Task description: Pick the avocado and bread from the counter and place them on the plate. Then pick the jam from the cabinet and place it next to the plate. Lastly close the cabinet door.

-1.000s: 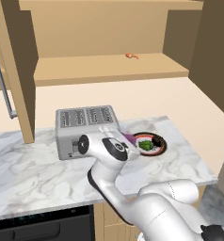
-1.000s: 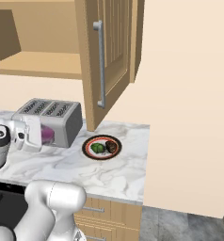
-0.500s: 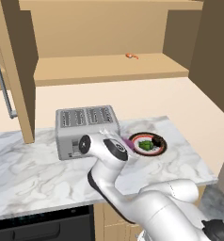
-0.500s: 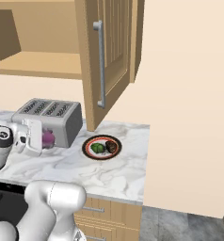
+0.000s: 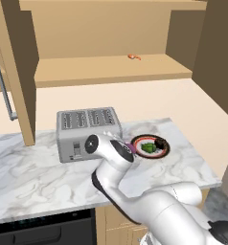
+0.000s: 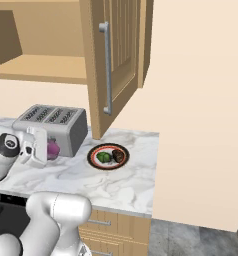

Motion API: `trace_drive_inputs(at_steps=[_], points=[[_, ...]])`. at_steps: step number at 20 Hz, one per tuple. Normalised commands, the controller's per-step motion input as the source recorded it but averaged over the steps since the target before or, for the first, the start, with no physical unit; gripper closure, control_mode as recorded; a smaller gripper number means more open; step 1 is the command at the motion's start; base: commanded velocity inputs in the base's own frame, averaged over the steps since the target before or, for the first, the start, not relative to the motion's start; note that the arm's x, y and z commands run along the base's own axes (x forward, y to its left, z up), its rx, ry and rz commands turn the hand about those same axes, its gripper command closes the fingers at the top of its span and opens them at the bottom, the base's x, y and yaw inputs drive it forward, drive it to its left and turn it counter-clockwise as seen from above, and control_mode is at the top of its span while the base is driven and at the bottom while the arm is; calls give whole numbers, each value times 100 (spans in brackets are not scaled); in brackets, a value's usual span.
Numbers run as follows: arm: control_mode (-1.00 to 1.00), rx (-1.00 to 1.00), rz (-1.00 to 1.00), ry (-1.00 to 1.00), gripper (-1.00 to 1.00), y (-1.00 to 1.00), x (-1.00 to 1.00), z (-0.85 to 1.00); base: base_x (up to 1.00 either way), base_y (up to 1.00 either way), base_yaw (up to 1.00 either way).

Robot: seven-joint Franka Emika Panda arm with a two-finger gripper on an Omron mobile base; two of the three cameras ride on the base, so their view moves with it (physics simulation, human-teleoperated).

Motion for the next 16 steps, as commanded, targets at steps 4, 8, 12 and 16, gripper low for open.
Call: trace_drive_inputs(at_steps=[4,8,12,16], points=[[-100,0,0,0,100,0,16,-14,0,0,0],[-100,0,0,2,100,0,19,-16,0,0,0],[-100,0,0,6,100,-1,17,-17,0,0,0],[-100,0,0,10,100,-7,8,-15,0,0,0]])
